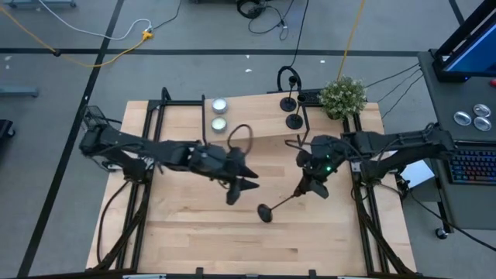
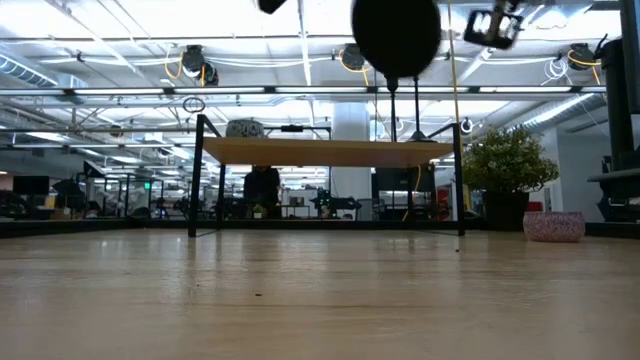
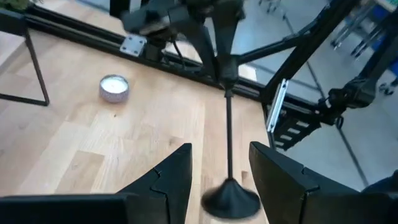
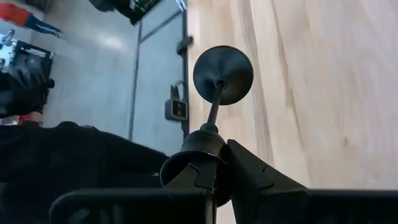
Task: Pick & Place candle stick holders
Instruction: Put the black candle holder on the shelf
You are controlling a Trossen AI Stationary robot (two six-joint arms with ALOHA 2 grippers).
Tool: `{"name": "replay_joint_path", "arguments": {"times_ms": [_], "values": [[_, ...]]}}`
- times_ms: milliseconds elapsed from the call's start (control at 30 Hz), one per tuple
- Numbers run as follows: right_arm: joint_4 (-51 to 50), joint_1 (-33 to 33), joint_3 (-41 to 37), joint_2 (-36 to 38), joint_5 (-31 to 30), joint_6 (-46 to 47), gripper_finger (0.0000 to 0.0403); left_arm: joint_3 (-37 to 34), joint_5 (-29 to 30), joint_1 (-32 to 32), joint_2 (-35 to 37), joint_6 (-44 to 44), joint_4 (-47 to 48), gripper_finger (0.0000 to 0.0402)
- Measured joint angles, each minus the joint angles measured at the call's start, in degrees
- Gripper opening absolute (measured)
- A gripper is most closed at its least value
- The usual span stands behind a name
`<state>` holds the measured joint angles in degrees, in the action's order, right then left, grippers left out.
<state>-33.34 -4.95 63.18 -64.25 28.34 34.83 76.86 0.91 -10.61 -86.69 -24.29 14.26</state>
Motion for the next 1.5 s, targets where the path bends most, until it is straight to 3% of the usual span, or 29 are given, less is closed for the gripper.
{"name": "replay_joint_path", "arguments": {"times_ms": [133, 267, 733, 1033, 1500], "values": [[-5.70, 0.13, 7.32, -3.53, -2.17, -5.99, 0.0010, 7.89, -2.79, 0.69, -4.94, 1.88, 5.66, 0.0163], [-19.79, 0.11, 16.67, -8.64, -7.71, -12.37, 0.0010, 12.06, -5.85, 0.92, -7.46, 5.18, 6.87, 0.0163], [-38.08, 0.11, 40.88, -23.34, -9.03, -18.24, 0.0010, 12.70, -4.59, 0.89, -7.83, 15.78, 5.75, 0.0164], [-38.25, 0.77, 42.37, -23.97, -12.67, -19.02, 0.0010, 12.33, 2.01, 0.37, -11.07, 15.14, 3.64, 0.0163], [-38.06, 0.86, 42.33, -23.97, -13.10, -19.51, 0.0010, 12.26, 3.19, 0.45, -17.02, 13.23, -0.91, 0.0163]]}}
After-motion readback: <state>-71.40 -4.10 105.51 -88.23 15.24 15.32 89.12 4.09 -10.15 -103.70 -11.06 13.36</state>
